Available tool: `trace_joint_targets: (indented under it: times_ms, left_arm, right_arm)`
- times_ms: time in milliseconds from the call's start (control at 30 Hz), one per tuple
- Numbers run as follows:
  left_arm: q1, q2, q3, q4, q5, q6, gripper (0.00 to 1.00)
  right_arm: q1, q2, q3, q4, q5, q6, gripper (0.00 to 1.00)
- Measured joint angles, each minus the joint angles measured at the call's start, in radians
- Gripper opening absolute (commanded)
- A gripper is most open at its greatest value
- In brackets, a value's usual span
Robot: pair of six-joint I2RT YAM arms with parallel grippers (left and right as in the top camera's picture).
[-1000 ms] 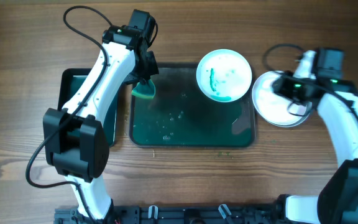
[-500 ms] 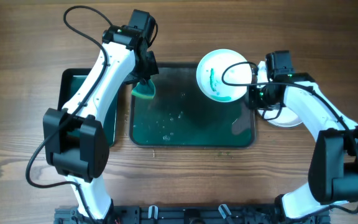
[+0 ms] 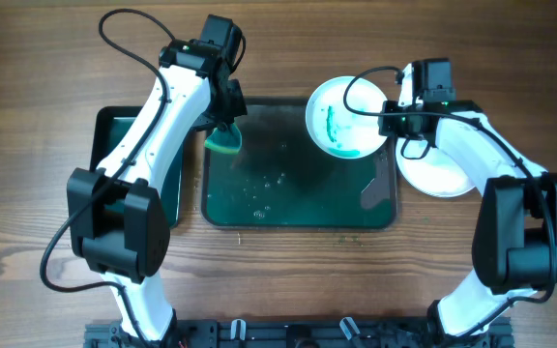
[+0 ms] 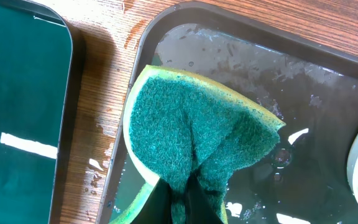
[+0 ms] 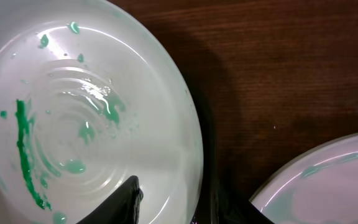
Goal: Clean dirty plates on tray and stack at the side
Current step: 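Grasp the last plate's rim with the right gripper and pull it to center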
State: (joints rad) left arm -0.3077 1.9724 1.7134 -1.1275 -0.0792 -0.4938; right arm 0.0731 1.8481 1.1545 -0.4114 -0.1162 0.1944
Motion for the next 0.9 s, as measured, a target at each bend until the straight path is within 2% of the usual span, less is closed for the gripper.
trace_joint_targets:
  times_ms: [200, 333, 433, 533, 600, 633, 700, 767, 800, 900]
  left_arm:
    - [0.000, 0.000, 0.000, 0.000, 0.000, 0.000, 0.04]
    - [0.000, 0.000, 0.000, 0.000, 0.000, 0.000, 0.04]
    - [0.000, 0.000, 0.000, 0.000, 0.000, 0.000, 0.04]
    - [0.000, 0.000, 0.000, -0.001, 0.000, 0.000, 0.04]
    - [0.000, 0.000, 0.000, -0.006, 0.005, 0.000, 0.04]
    - [0.000, 0.000, 0.000, -0.008, 0.007, 0.000, 0.04]
    - [0.000, 0.000, 0.000, -0.009, 0.011, 0.000, 0.04]
    - [0.000, 0.000, 0.000, -0.009, 0.018, 0.000, 0.04]
    - [0.000, 0.000, 0.000, -0.009, 0.019, 0.000, 0.04]
    - [0.000, 0.000, 0.000, -0.008, 0.025, 0.000, 0.04]
  right_arm:
    - [0.000, 0.035, 0.000, 0.001, -0.007, 0.073, 0.29]
    - [0.000, 0.051, 0.000, 0.000, -0.024, 0.080, 0.06]
    - [0.025, 0.056, 0.000, -0.033, -0.044, 0.092, 0.04]
    - [0.083, 0.055, 0.006, -0.147, -0.112, 0.107, 0.04]
    - [0.147, 0.055, 0.012, -0.240, -0.151, 0.172, 0.04]
    - [0.170, 0.055, 0.013, -0.275, -0.161, 0.209, 0.10]
    - [0.224, 0.055, 0.013, -0.299, -0.174, 0.259, 0.33]
    - [0.280, 0.055, 0.013, -0.305, -0.183, 0.277, 0.48]
    - [0.306, 0.055, 0.013, -0.298, -0.192, 0.273, 0.52]
    - [0.307, 0.055, 0.012, -0.229, -0.194, 0.238, 0.53]
